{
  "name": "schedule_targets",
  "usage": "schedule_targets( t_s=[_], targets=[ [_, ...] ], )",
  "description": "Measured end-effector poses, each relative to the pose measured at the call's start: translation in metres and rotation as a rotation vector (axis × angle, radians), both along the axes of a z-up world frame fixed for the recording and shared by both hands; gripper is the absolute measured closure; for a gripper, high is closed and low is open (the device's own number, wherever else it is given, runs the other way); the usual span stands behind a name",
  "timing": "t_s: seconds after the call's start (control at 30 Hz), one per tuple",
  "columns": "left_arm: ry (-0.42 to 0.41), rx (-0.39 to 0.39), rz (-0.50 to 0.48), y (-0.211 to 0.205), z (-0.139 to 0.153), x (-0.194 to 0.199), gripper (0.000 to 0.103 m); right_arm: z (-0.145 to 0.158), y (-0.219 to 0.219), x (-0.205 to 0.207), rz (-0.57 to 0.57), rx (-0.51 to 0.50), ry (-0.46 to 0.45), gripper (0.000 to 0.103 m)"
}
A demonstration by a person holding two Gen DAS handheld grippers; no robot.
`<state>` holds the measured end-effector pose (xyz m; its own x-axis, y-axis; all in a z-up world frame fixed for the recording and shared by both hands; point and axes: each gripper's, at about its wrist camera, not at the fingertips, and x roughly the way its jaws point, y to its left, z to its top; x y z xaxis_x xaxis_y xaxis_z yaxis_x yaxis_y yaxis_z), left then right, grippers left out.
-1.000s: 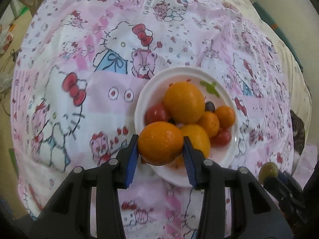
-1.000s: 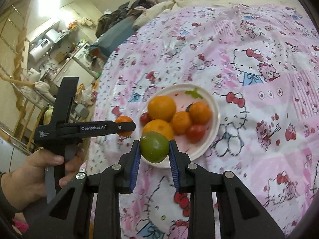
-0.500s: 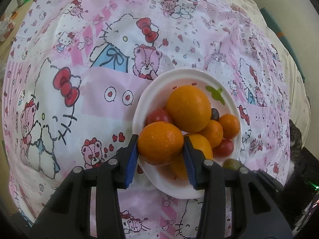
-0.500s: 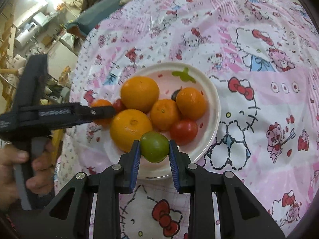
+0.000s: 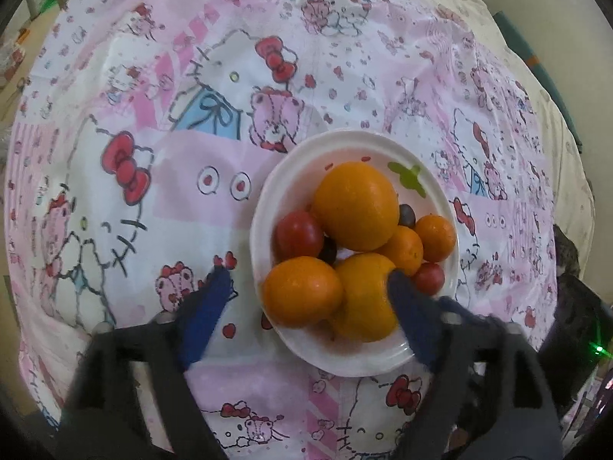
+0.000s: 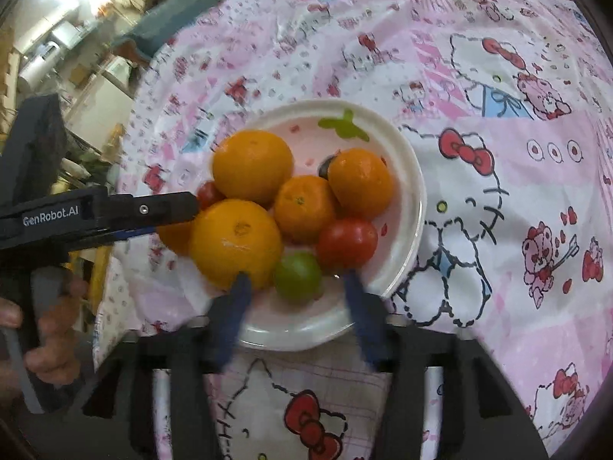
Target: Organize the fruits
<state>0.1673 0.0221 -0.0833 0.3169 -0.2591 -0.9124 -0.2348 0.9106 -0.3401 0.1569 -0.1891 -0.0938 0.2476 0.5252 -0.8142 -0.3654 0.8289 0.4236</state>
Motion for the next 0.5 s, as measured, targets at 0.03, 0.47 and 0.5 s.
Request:
schedule_targets(
  t_s=[0.03, 0.47, 0.5],
  targets=[
    [-0.003, -0.001, -0.002, 0.000, 0.001, 0.000, 0.021, 0.003, -0.001, -0.001, -0.003, -0.008, -0.013, 0.033],
    [-0.141, 0.231, 0.043, 0.015, 0.041, -0.031, 0.021, 0.055, -0.053, -0.020, -0.179, 0.048, -0.068, 0.027],
    [-0.163, 0.255, 0.040, 0.014, 0.046, -0.039, 0.021, 0.059, -0.055, -0.023, -0.184, 0.050, -0.072, 0.025]
  ],
)
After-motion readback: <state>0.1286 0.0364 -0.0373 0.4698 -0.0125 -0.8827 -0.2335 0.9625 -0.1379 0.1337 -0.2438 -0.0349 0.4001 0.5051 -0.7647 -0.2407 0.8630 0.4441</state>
